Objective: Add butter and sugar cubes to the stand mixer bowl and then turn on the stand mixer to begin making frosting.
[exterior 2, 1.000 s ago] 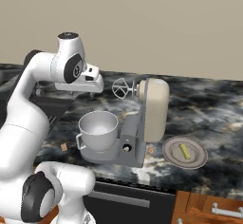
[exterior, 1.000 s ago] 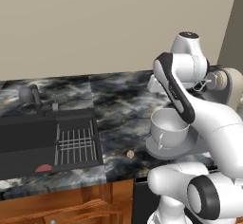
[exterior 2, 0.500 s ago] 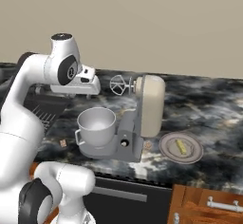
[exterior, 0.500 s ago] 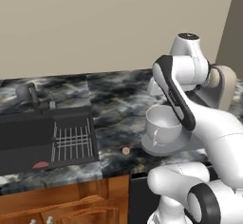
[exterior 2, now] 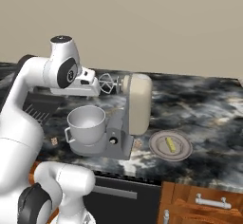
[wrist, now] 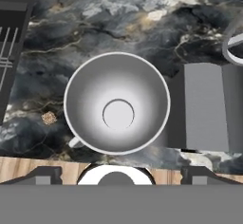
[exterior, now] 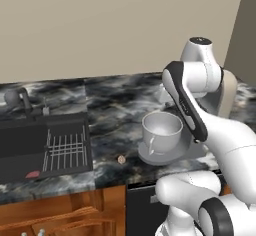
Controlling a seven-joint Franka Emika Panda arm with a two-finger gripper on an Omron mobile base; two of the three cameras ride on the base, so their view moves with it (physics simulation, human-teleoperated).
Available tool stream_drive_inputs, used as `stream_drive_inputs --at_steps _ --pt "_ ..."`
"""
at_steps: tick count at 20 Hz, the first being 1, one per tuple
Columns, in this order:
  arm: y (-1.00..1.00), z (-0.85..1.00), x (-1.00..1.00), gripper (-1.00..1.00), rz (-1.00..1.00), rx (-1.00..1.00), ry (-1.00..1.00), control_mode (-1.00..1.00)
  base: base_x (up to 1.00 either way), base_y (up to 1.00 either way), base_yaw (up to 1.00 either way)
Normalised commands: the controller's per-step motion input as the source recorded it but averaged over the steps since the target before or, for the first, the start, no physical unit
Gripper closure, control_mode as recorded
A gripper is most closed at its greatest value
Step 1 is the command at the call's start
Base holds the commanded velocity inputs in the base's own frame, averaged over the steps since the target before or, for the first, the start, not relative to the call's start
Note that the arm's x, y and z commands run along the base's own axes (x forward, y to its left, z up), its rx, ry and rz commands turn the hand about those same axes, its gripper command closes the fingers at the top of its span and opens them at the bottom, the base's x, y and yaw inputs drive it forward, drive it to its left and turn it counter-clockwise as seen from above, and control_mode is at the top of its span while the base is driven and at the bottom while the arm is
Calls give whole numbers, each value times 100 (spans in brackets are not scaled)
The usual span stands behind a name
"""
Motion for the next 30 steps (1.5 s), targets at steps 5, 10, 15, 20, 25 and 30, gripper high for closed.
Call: stream_drive_inputs --at_steps 5,10,15,20,25,30 --pt "0 0 0 -100 0 0 0 100 23 -37 0" --pt "0 0 0 -100 0 0 0 100 28 -29 0" --pt "0 0 0 -100 0 0 0 100 32 -30 0" --pt "0 0 0 -100 0 0 0 100 27 -33 0" --pt "0 0 0 -100 0 0 0 100 34 -21 0" --pt "0 0 0 -100 0 0 0 100 50 -8 -1"
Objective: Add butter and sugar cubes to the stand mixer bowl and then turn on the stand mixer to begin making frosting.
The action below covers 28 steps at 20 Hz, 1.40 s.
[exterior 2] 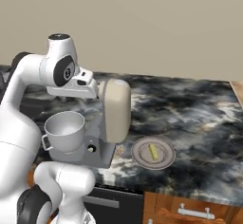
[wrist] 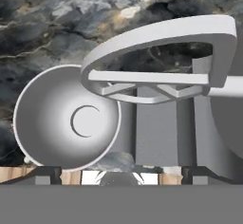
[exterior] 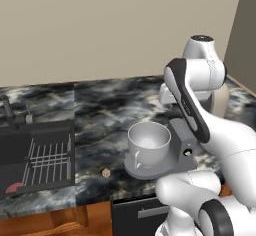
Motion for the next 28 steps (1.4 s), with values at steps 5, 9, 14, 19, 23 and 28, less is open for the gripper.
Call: stream_drive_inputs --at_steps 5,9,14,19,23,28 --pt "0 0 0 -100 0 0 0 100 49 0 -8" --pt "0 0 0 -100 0 0 0 100 25 0 -10" --pt "4 -1 -5 -100 1 0 0 -100 0 0 0" --pt "87 -24 -19 -100 6 -13 0 -100 0 0 0" --pt "100 -31 -3 -100 6 -19 4 -100 0 0 0" --pt "100 -41 -8 -100 11 -19 15 -100 0 0 0"
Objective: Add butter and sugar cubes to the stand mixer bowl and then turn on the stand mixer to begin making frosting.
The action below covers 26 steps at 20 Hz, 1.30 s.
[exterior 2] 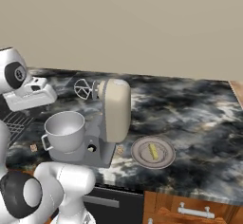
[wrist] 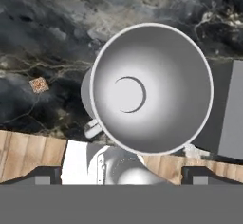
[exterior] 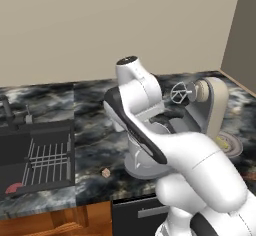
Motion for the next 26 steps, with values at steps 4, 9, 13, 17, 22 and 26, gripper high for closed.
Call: stream_drive_inputs --at_steps 4,9,13,17,22,26 --pt "94 -38 -9 -100 19 -13 11 -100 0 0 0" --pt "51 -36 -19 -100 28 -6 1 -100 0 0 0" --pt "7 -50 -20 -100 33 -3 0 -100 0 0 0" --pt "5 -60 -2 -100 33 -4 5 -100 0 0 0" --pt "31 -53 0 -100 21 -4 11 -100 0 0 0" --pt "4 -34 12 -100 7 0 5 -100 0 0 0"
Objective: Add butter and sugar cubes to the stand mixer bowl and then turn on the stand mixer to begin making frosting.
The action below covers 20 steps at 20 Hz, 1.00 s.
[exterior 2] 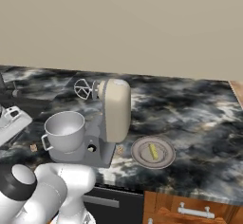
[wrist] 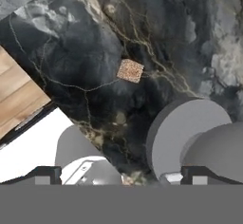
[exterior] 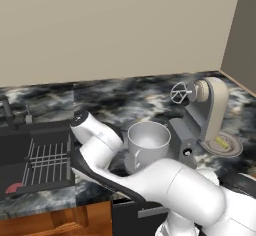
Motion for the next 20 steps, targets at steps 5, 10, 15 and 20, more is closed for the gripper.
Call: stream_drive_inputs --at_steps 5,10,15,20 --pt "0 -40 34 -100 0 0 8 -100 0 0 0" --pt "9 -29 27 -100 0 0 6 -100 0 0 0" --pt "22 -26 16 -100 0 0 6 -100 0 0 0" --pt "21 -33 5 -100 0 0 8 -100 0 0 0"
